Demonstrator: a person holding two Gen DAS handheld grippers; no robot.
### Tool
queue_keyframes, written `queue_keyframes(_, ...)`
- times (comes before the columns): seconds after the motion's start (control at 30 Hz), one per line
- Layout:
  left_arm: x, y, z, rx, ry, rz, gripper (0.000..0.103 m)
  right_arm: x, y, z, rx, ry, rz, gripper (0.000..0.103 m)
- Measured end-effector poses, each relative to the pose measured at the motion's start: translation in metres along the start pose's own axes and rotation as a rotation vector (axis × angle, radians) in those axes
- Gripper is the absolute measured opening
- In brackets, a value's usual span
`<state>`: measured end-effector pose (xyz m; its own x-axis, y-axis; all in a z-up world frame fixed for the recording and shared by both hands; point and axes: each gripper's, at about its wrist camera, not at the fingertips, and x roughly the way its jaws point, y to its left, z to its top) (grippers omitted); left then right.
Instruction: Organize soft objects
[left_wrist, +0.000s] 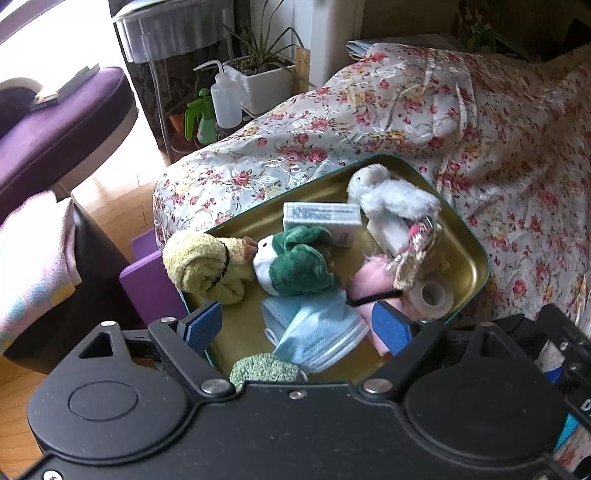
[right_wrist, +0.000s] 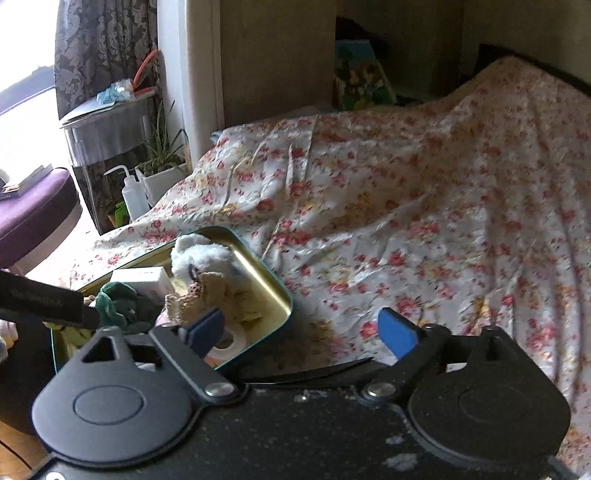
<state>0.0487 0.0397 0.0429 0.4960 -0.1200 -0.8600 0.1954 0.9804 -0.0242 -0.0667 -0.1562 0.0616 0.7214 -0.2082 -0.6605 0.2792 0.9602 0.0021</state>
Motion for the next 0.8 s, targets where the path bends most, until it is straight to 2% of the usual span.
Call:
queue_keyframes(0.03, -0.001, -0.003, -0.004, 0.011, -0.013, 0.011, 0.087, -0.002, -0.002, -0.001, 0.002, -0.009, 0.007, 0.102)
queue_keyframes(0.2, -0.007, -0.012, -0.016, 0.063, -0.100, 0.070, 0.090, -0.008, -0.012, -0.009, 0.026, -0.034, 0.044, 0.103)
queue_keyframes(0.33, -0.006, -0.015, -0.022, 0.064, -0.080, 0.045, 0.091, -0.005, -0.018, -0.017, 0.029, -0.008, 0.053, 0.103)
queue_keyframes(0.43, -0.005, -0.019, -0.032, 0.051, -0.068, 0.043, 0.091, -0.003, -0.020, -0.020, 0.027, 0.004, 0.027, 0.103)
queue_keyframes(0.57, -0.004, -0.022, -0.047, 0.049, -0.057, 0.044, 0.091, -0.005, -0.018, -0.024, 0.011, -0.014, -0.023, 0.103)
queue_keyframes(0.7, 0.000, -0.025, -0.062, 0.066, -0.061, 0.066, 0.091, -0.014, -0.021, -0.033, 0.031, -0.077, -0.002, 0.103)
queue_keyframes(0.8, 0.005, -0.025, -0.069, 0.068, -0.040, 0.061, 0.091, -0.013, -0.020, -0.032, 0.030, -0.062, 0.011, 0.103)
